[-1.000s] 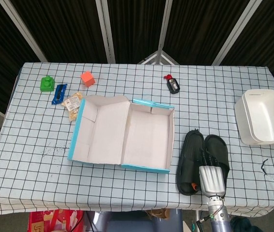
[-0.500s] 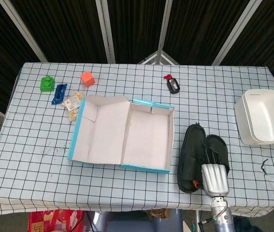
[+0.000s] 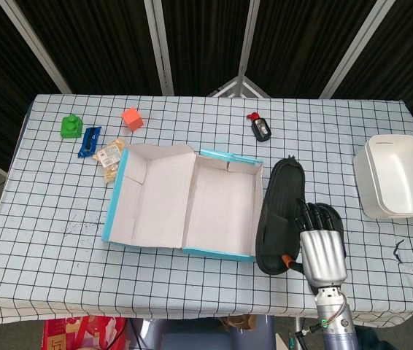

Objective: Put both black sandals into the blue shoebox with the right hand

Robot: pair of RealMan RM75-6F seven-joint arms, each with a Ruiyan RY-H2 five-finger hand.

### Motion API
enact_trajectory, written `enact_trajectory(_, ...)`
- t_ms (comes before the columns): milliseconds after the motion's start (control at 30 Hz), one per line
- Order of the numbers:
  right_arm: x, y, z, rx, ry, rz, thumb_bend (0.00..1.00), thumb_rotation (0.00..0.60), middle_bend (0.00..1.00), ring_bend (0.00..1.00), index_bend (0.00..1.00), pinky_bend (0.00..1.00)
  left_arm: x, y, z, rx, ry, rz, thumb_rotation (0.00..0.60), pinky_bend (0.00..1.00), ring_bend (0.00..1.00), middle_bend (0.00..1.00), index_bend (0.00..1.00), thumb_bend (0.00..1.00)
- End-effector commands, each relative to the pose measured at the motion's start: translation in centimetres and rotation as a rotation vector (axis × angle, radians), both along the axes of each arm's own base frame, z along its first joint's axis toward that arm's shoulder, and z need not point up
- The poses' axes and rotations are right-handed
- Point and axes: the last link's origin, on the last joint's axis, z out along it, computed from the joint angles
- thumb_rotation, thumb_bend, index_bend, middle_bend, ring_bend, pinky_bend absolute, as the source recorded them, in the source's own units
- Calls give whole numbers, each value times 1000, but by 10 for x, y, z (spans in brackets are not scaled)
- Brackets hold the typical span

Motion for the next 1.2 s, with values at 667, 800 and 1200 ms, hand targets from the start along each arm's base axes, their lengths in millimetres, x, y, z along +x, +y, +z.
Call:
enact_trajectory(667, 58, -38, -26, 124, -113, 64, 335, 600, 369, 247, 502, 137, -1, 0, 2, 1, -12, -3, 600, 29, 0, 0, 4, 369)
enact_trajectory(800, 70, -43, -36, 138, -180, 71, 350, 600, 393, 279, 505, 137, -1, 0, 2, -1, -13, -2, 600, 30, 0, 0, 3, 369)
enact_trajectory(1200, 82, -57, -59, 143, -397, 10, 379, 600, 438, 366, 517, 200, -4, 1, 6, 4, -27, 0, 600, 30, 0, 0, 4, 369)
